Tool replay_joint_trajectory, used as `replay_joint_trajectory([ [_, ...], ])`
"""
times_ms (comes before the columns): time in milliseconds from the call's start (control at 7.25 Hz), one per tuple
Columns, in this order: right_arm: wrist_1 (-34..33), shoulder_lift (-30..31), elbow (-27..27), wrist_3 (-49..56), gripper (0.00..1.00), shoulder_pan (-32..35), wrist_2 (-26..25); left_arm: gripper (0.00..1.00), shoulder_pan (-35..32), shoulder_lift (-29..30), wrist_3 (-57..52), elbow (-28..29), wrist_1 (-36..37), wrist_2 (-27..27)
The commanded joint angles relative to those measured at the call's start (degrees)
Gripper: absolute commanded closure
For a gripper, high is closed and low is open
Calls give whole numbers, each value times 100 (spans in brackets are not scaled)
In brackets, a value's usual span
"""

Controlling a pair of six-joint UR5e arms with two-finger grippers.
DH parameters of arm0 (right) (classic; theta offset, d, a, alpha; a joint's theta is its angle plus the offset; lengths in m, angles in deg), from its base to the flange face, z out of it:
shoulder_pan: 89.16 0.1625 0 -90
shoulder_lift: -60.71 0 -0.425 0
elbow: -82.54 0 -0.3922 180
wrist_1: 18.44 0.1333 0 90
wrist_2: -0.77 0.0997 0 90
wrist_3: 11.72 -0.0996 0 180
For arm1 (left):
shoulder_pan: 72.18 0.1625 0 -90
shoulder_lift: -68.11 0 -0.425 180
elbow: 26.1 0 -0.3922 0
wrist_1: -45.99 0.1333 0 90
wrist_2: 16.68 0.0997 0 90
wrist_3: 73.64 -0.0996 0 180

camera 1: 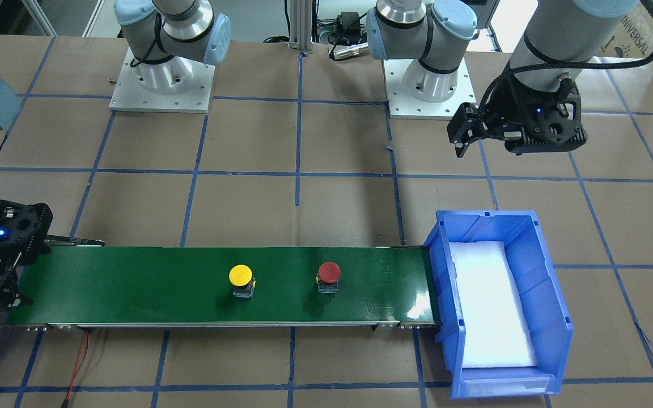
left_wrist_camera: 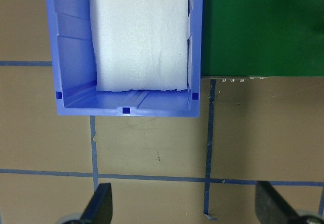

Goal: Transport two buttons from left to right

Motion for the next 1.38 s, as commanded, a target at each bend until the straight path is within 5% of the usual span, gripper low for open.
replay_joint_trajectory([
  [0, 15, -28, -23, -8, 3, 5, -19, 0, -3, -47, 19, -115, 5, -70],
  [1241, 24, -20, 3, 54, 3, 58, -37, 0, -108, -21, 476, -80, 75, -255],
])
